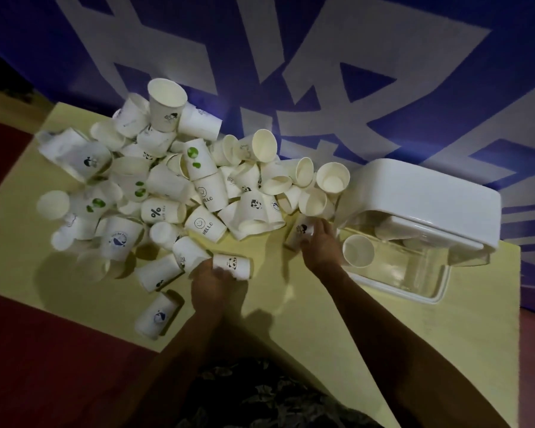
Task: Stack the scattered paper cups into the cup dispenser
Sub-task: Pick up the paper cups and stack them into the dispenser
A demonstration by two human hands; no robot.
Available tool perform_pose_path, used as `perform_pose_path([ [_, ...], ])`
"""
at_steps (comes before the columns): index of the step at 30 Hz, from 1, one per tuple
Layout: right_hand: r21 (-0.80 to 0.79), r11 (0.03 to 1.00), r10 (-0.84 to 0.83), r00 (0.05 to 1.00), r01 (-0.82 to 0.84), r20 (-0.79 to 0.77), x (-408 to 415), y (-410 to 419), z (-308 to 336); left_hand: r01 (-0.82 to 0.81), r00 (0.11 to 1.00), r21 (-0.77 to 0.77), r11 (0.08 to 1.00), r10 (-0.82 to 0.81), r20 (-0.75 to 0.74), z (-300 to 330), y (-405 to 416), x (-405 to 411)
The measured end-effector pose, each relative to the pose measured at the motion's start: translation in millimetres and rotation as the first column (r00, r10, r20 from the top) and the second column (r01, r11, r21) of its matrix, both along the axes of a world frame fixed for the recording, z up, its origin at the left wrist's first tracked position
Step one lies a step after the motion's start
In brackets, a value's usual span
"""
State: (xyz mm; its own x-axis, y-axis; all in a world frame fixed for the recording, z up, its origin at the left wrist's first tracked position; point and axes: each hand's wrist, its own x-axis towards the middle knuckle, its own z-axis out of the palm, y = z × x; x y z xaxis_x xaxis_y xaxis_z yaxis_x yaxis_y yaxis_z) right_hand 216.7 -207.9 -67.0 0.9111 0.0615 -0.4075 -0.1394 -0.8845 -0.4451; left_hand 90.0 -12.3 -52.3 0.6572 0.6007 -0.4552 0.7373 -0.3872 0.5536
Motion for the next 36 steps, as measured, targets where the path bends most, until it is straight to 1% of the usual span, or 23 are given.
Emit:
perform_pose_path([
  [3, -0.079, 0.997, -0.027, 1.000, 0.026, -0.013, -1.7, 7.2, -5.9, 0.045, 0.998, -0.023, 0.999, -0.046, -0.034, -3.2, 3.8, 2.1],
  [6, -0.049, 0.995, -0.083, 0.997, 0.083, 0.008, -22.6, 12.7, -4.5, 0.119, 0.992, -0.015, 0.993, -0.119, -0.032, -3.0, 6.8, 5.5],
  [10, -0.035, 0.991, -0.123, 0.990, 0.125, 0.067, -56.1, 11.8, 6.1, 0.266, 0.959, 0.027, 0.964, -0.267, 0.094, 4.6, 8.9, 7.7],
  [12, 0.008, 0.995, -0.104, 0.990, 0.104, 0.091, -70.0, 6.8, 13.4, 0.320, 0.932, 0.054, 0.946, -0.324, 0.160, 12.6, 6.9, 10.3],
  [14, 0.061, 0.994, -0.095, 0.983, 0.087, 0.155, -82.6, 0.2, 24.6, 0.363, 0.906, 0.070, 0.929, -0.370, 0.206, 22.3, 2.1, 14.2],
  [18, 0.167, 0.976, -0.183, 0.950, 0.143, 0.255, -97.7, -16.1, 55.3, 0.443, 0.833, 0.131, 0.887, -0.461, 0.307, 41.1, -16.6, 22.0],
  [20, 0.217, 0.962, -0.228, 0.926, 0.167, 0.300, -101.0, -27.3, 70.0, 0.473, 0.793, 0.162, 0.866, -0.499, 0.349, 49.6, -27.8, 26.1],
  [22, 0.236, 0.956, -0.261, 0.880, 0.176, 0.398, -103.5, -40.7, 82.2, 0.507, 0.745, 0.203, 0.838, -0.544, 0.385, 57.0, -38.5, 29.5],
  [25, 0.199, 0.962, -0.270, 0.765, 0.188, 0.584, -102.5, -60.8, 92.8, 0.525, 0.685, 0.225, 0.821, -0.565, 0.460, 69.8, -53.4, 32.7],
  [27, 0.158, 0.972, -0.235, 0.738, 0.175, 0.632, -97.5, -73.3, 94.5, 0.533, 0.647, 0.232, 0.814, -0.569, 0.508, 79.0, -63.8, 34.5],
  [29, 0.094, 0.985, -0.173, 0.761, 0.148, 0.626, -91.4, -83.6, 89.8, 0.549, 0.609, 0.250, 0.798, -0.586, 0.534, 87.1, -74.9, 37.3],
  [32, 0.005, 0.995, -0.088, 0.843, 0.101, 0.531, -80.5, -93.6, 76.9, 0.582, 0.566, 0.278, 0.764, -0.626, 0.536, 97.6, -90.1, 41.0],
  [34, -0.087, 0.996, 0.022, 0.892, 0.020, 0.452, -73.2, -96.9, 66.8, 0.595, 0.538, 0.311, 0.741, -0.655, 0.531, 102.8, -99.0, 43.1],
  [36, -0.194, 0.977, 0.156, 0.920, -0.089, 0.360, -67.1, -100.3, 54.6, 0.606, 0.523, 0.337, 0.720, -0.681, 0.514, 107.0, -107.7, 45.7],
])
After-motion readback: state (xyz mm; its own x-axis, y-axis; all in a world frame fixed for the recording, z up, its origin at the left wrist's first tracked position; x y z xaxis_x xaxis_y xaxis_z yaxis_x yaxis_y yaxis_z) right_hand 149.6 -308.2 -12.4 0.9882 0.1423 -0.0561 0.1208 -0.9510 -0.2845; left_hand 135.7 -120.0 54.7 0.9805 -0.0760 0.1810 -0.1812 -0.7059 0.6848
